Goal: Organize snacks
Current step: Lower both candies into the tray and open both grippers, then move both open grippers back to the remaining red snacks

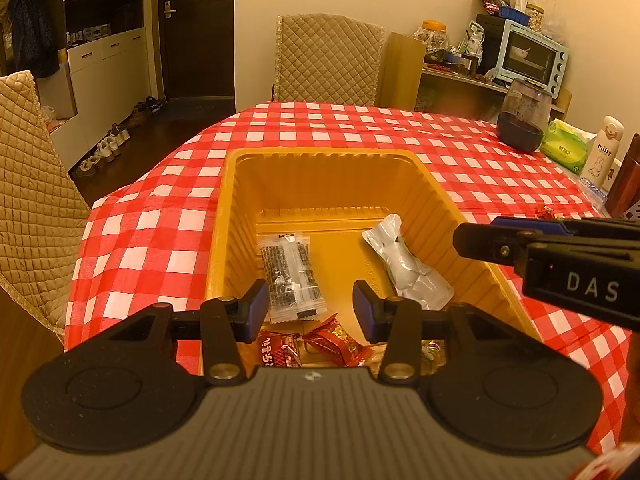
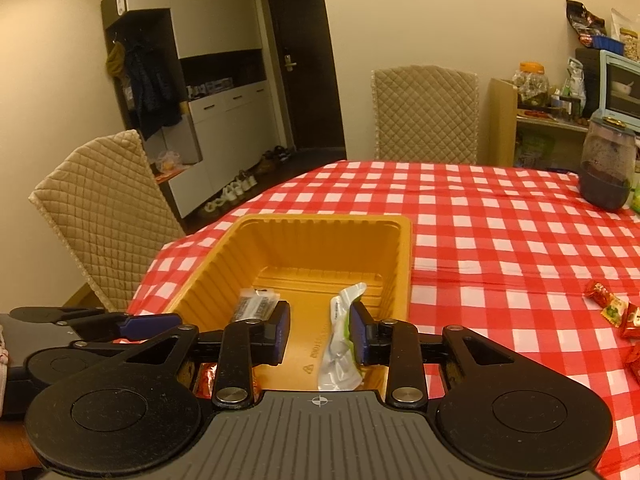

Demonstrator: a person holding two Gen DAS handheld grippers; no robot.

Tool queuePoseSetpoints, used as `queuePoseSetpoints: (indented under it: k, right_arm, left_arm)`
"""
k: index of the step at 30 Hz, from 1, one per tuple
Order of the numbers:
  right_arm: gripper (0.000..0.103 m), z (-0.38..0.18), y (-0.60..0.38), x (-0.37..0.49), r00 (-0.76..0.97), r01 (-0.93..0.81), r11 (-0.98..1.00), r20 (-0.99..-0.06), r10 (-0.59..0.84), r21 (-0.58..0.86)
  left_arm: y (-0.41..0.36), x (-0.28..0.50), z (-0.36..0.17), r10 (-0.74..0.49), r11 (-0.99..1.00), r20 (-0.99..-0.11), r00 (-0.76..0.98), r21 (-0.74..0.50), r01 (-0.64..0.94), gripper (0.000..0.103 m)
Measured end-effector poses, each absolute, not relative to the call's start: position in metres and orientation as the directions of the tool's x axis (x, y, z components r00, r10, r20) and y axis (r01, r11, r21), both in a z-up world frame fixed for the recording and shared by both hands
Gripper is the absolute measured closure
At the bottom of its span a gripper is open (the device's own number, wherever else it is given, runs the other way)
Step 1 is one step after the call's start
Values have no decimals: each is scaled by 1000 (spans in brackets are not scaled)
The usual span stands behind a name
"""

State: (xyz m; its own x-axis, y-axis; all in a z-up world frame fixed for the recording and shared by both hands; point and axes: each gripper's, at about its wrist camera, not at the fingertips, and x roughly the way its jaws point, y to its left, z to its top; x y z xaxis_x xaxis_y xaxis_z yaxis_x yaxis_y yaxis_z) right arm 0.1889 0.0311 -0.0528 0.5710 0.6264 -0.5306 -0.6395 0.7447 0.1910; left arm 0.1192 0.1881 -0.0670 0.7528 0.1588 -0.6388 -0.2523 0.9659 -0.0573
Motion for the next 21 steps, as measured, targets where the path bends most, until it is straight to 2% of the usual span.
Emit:
queuePoseSetpoints:
  k: [21]
  right_arm:
    - [70,-51,6,197,615,-584,793,-544,571,172]
  left_arm:
    - [170,128,-60,130,974,-626,769,-65,-218,59]
